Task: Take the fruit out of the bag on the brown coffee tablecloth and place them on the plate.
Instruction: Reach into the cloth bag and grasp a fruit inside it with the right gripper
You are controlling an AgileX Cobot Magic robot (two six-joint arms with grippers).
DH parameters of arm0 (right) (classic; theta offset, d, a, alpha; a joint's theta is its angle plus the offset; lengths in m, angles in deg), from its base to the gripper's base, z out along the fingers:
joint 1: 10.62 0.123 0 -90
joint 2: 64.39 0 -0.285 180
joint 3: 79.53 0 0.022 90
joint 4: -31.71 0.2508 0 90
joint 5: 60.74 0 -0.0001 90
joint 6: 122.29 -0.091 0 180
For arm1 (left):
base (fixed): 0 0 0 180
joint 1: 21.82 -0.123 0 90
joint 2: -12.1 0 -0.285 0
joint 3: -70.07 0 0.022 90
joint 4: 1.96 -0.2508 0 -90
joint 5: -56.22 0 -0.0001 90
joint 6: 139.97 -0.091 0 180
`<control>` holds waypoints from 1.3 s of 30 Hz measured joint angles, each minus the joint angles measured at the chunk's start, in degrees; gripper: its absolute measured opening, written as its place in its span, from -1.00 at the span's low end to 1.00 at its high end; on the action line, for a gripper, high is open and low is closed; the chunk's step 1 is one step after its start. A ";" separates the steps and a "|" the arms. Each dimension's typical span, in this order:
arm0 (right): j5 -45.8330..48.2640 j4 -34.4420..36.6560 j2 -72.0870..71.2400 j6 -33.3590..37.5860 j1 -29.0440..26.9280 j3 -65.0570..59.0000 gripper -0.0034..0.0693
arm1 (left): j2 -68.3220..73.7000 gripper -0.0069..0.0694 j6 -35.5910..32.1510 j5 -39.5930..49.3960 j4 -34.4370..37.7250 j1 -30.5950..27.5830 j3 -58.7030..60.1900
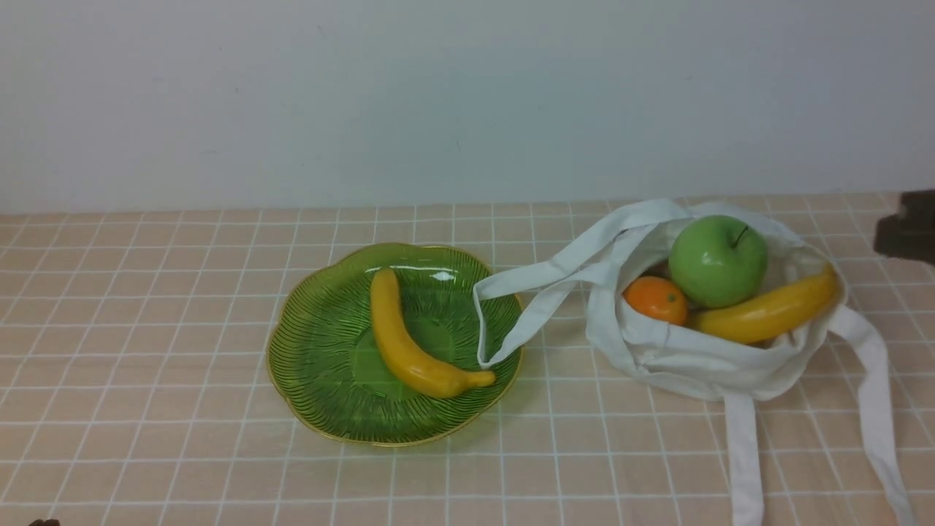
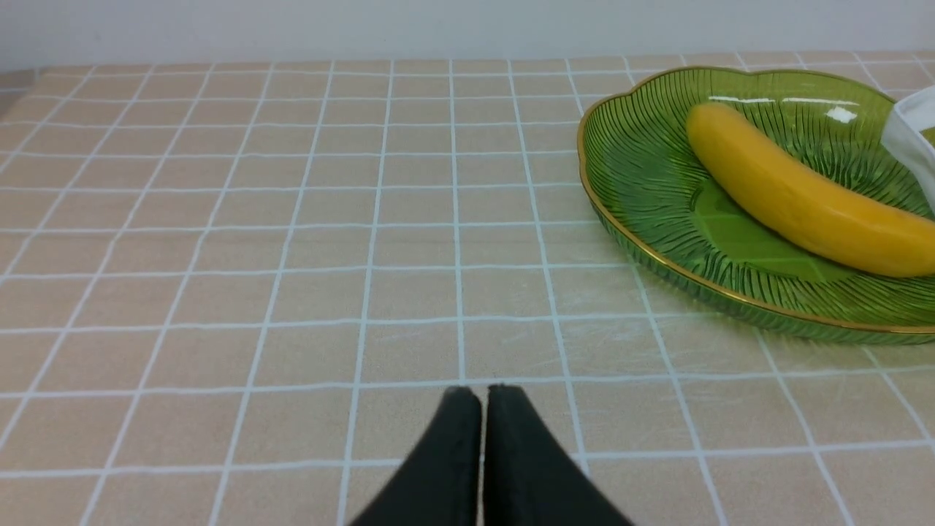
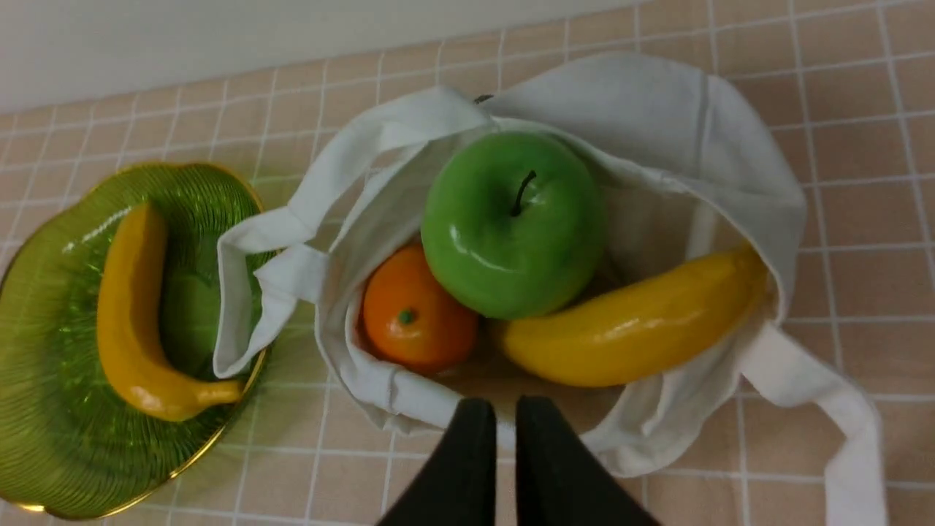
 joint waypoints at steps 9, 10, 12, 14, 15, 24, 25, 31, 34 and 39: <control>-6.98 4.48 11.65 6.74 2.54 2.64 0.24 | 0.00 -0.84 0.00 0.00 0.00 0.00 0.00; -7.95 4.80 12.96 6.85 3.38 2.64 0.41 | 0.00 -0.84 0.00 0.00 0.00 0.00 0.00; -11.27 5.50 15.24 7.03 5.42 2.64 0.70 | 0.00 -0.84 0.00 0.00 0.00 0.00 0.00; -14.33 5.42 18.58 7.12 7.45 2.77 0.89 | 0.00 -0.84 0.00 0.00 0.00 0.00 0.00; -14.56 5.41 18.90 7.12 7.60 2.85 0.90 | 0.00 -0.84 0.00 0.00 0.00 0.00 0.00; -20.33 3.23 27.38 5.83 9.08 3.31 0.99 | 0.00 -0.84 0.00 0.00 0.00 0.00 0.00; -20.58 3.60 27.61 5.83 9.08 3.31 0.99 | 0.00 -0.84 0.00 0.00 0.00 0.00 0.00; -22.41 6.12 29.95 5.83 9.08 3.33 0.99 | 0.00 -0.84 0.00 0.00 0.00 0.00 0.00; -22.60 6.87 30.34 5.83 9.08 3.33 0.98 | 0.00 -0.84 0.00 0.00 0.00 0.00 0.00; -22.91 8.62 30.40 5.83 9.08 3.33 0.28 | 0.00 -0.84 0.00 0.00 0.00 0.00 0.00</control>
